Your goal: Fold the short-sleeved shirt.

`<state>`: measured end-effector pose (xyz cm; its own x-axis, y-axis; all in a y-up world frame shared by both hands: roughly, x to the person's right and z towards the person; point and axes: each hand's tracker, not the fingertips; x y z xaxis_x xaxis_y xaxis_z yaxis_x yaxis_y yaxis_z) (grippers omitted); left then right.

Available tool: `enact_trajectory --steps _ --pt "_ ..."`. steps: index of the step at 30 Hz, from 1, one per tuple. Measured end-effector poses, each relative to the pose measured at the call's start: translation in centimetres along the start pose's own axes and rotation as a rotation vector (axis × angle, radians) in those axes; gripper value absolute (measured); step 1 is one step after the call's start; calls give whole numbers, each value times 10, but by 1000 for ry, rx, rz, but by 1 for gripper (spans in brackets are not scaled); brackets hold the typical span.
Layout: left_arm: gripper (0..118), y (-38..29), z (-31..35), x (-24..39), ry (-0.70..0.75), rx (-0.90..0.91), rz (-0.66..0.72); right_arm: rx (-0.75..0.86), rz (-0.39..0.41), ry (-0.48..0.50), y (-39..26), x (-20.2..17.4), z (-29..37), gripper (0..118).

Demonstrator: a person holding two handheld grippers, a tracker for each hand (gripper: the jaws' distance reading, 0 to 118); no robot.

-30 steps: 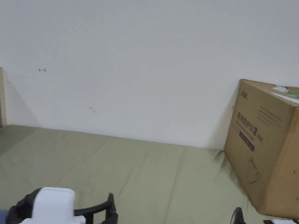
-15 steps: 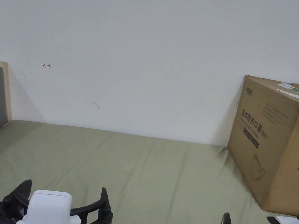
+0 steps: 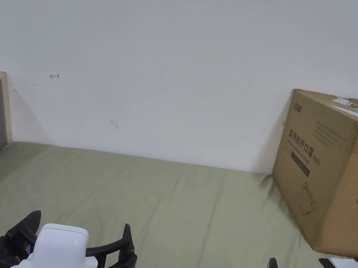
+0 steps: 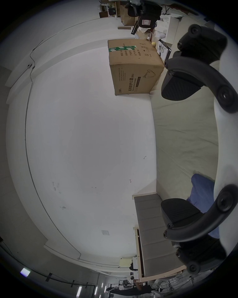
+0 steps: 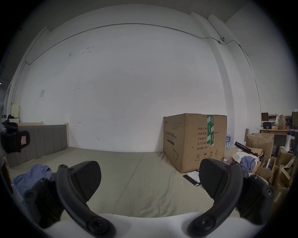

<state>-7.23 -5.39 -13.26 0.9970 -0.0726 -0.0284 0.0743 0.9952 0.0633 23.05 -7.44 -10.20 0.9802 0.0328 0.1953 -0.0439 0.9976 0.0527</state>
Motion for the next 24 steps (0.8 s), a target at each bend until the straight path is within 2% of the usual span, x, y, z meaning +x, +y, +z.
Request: enact_trajectory --steps 9,11,12,14,15,17,19,24 --pt "118 -2 -5 6 1 -17 -14 8 11 0 3 1 -3 118" --pt "115 -1 -6 5 -19 -35 -16 0 1 4 5 2 -3 111" --pt "104 0 -6 5 -23 -36 -17 -2 -5 5 5 4 -2 98" --pt "19 1 -3 5 -22 -23 -26 3 -8 6 6 5 0 16" --pt "0 2 -4 6 -12 -21 -37 -3 4 -3 7 6 -1 0" --pt "0 3 -11 8 47 -69 -75 -16 22 -66 6 11 0 0" --pt "0 5 -16 5 -36 -97 -4 -24 1 -22 7 16 -1 0" --pt "0 2 -17 -4 -3 -107 26 -53 -13 -42 8 14 -5 0"
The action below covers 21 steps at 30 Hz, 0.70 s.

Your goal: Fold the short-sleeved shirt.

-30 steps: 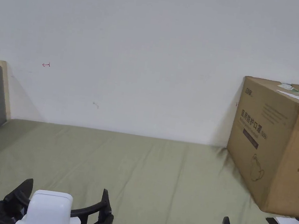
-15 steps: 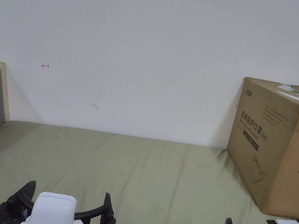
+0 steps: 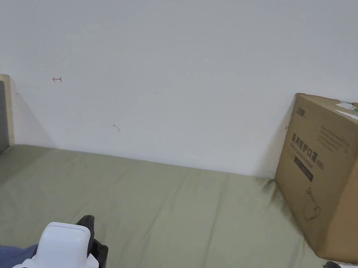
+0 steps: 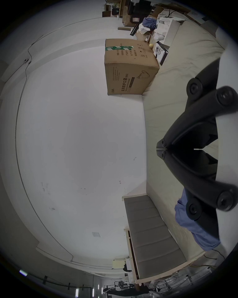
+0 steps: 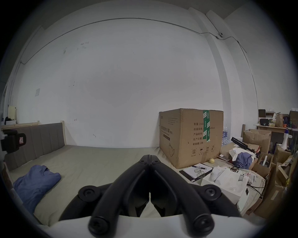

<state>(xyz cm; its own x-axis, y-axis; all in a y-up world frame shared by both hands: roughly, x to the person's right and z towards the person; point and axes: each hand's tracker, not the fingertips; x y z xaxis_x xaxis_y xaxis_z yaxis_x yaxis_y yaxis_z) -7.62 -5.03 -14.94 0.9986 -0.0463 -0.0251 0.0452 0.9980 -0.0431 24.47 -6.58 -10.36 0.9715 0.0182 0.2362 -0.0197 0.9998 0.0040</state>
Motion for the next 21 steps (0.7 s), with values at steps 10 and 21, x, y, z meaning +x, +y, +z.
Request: enact_trajectory --steps 10,21 --pt "0 -8 73 -132 374 -31 -61 -57 -11 368 -8 -132 -16 0" --pt "0 -35 111 -199 556 -119 -19 -109 -38 640 -4 -213 -3 0"
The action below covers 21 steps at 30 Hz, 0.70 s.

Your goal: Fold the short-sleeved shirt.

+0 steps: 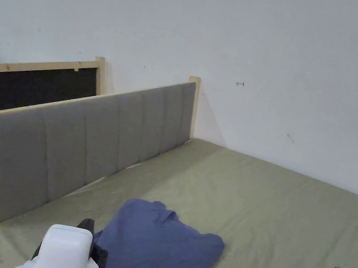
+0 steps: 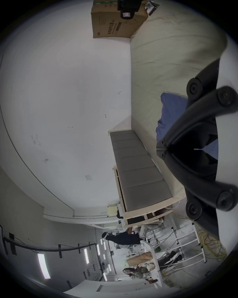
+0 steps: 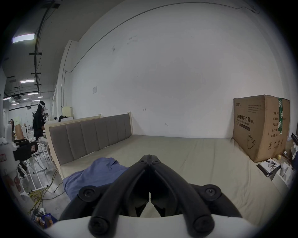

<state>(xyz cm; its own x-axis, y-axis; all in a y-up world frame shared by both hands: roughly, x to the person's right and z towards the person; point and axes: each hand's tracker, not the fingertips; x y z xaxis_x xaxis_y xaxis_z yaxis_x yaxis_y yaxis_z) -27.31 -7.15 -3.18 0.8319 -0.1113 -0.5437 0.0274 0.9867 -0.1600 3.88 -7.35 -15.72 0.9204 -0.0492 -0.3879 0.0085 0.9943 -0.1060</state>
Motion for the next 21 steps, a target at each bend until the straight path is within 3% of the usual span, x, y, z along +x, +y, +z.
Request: enact_trajectory --steps 5,7,11,13,14,15,16,17,21 --pt "0 21 -65 16 -75 -43 63 -42 7 -22 4 25 4 0" --pt "0 26 -120 22 -175 -167 61 -71 12 -41 4 37 3 0" --pt "0 -10 -269 42 -487 -770 73 -155 9 -74 -4 58 -9 0" --pt "3 -47 -324 54 -468 -977 120 -192 5 -82 -10 66 -16 0" --pt "22 -64 -344 60 -422 -1012 121 -215 7 -87 -15 70 -21 0" --pt "56 -78 -361 67 -396 -1036 109 -238 11 -91 -20 74 -25 0" --pt "103 -89 -373 73 -359 -1043 75 -258 14 -93 -24 77 -30 0" --pt "118 -101 -382 78 -319 -1045 52 -280 17 -95 -29 80 -35 0" --pt "115 -132 -426 89 -308 -1047 22 -360 15 -103 -47 86 -53 0"
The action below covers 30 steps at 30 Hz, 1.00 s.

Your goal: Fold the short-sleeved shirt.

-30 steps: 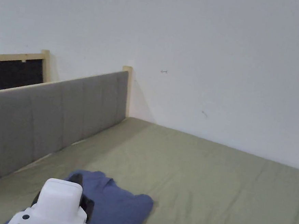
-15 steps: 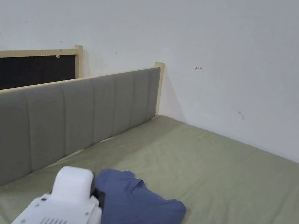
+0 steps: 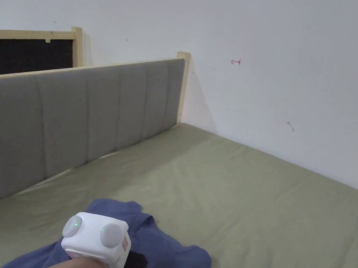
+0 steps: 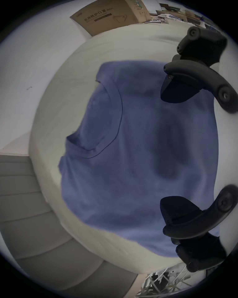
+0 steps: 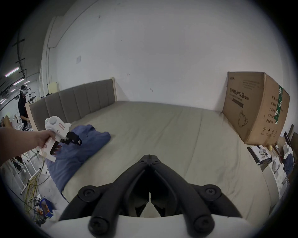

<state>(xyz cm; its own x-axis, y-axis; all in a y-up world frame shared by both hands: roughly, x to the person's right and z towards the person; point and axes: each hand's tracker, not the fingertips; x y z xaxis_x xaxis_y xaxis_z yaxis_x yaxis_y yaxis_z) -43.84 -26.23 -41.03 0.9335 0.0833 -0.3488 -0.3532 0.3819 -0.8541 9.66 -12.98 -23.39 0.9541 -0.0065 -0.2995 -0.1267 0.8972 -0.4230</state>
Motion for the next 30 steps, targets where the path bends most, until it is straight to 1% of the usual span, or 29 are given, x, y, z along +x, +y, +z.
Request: enact_trajectory --steps 2,3,5,7,10,12,13,15,16,17,18,19,21,22,24,25,30 --pt "115 8 -28 -3 -15 -91 -10 -36 -3 7 -7 2 -10 0" --pt "116 9 -43 -5 -6 -182 -2 -53 -4 14 -11 2 -15 0" --pt "118 1 -41 -3 -10 -106 -50 -81 -5 30 -17 2 -23 0" --pt "118 1 -45 -4 11 -102 -19 -100 -11 41 -21 1 -28 0" --pt "118 -6 -38 1 28 -88 -28 -110 -28 59 -26 -1 -31 0" --pt "111 -13 -26 6 42 -72 -30 -117 -38 67 -27 -2 -31 0" --pt "99 -15 -22 8 56 -51 -27 -122 -42 69 -27 -1 -29 0" --pt "89 -21 -9 13 55 -12 -17 -127 -50 77 -26 2 -22 0" --pt "83 -24 1 16 50 16 -17 -124 -50 77 -25 3 -17 0" --pt "58 -27 11 20 73 51 -27 -115 -48 74 -23 5 -11 0" --pt "20 -30 18 23 92 56 -37 -103 -46 68 -21 8 -4 0" --pt "0 -34 29 20 151 55 -56 -91 -47 62 -20 11 3 0" --pt "0 -32 55 13 55 49 -26 -72 -56 55 -17 18 17 0" --pt "0 -30 71 11 43 61 -18 -63 -60 52 -16 21 24 0" --pt "0 -18 119 11 54 165 -11 -37 -63 42 -12 29 41 0" --pt "0 -15 141 13 59 199 -28 -23 -64 34 -11 33 47 0" --pt "0 -10 281 50 4 380 -230 66 -99 -11 -6 53 88 0"
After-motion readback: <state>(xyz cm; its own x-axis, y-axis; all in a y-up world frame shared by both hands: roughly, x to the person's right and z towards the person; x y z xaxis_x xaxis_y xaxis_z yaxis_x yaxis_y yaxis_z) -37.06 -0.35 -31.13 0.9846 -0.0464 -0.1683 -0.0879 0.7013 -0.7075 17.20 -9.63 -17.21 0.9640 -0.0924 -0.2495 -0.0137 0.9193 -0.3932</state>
